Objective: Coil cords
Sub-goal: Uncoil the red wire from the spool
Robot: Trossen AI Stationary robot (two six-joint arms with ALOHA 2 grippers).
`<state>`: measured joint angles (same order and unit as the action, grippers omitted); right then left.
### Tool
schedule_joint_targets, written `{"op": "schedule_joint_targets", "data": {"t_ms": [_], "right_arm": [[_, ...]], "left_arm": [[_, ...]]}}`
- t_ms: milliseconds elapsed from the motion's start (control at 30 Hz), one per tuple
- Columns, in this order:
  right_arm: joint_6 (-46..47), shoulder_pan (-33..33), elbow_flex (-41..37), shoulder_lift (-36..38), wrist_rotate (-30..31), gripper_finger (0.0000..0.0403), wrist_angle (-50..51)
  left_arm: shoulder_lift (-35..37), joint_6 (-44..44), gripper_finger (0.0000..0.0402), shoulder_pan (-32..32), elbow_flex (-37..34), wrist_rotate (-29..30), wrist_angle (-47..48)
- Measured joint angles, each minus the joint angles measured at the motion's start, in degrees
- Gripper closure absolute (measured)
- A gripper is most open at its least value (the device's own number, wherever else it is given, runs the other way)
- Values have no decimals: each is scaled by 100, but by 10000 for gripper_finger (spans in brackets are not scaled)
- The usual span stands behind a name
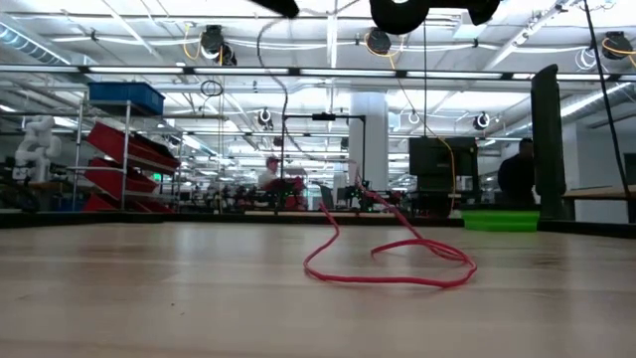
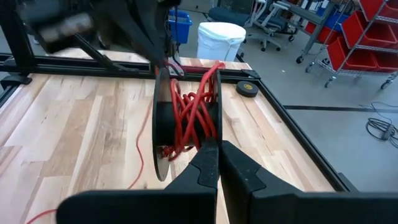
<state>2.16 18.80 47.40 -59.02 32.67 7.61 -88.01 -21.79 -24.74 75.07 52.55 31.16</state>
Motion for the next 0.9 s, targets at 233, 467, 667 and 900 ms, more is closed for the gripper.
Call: {"op": "schedule_joint_targets", "data": {"t_ms": [233, 467, 667, 900], "right_arm": [[10, 1, 0, 0, -2, 403, -5], [12, 1, 0, 0, 0, 403, -3], [20, 0, 0, 0, 0, 403, -4], [77, 1, 0, -2, 2, 403, -8]], "left_arm": [[189, 893, 400, -409, 2, 77, -1194], [184, 1822, 400, -632, 2, -593, -2714], [80, 1924, 400, -639, 2, -1187, -3091], [-339, 1966, 400, -352, 2, -1706, -3670]]}}
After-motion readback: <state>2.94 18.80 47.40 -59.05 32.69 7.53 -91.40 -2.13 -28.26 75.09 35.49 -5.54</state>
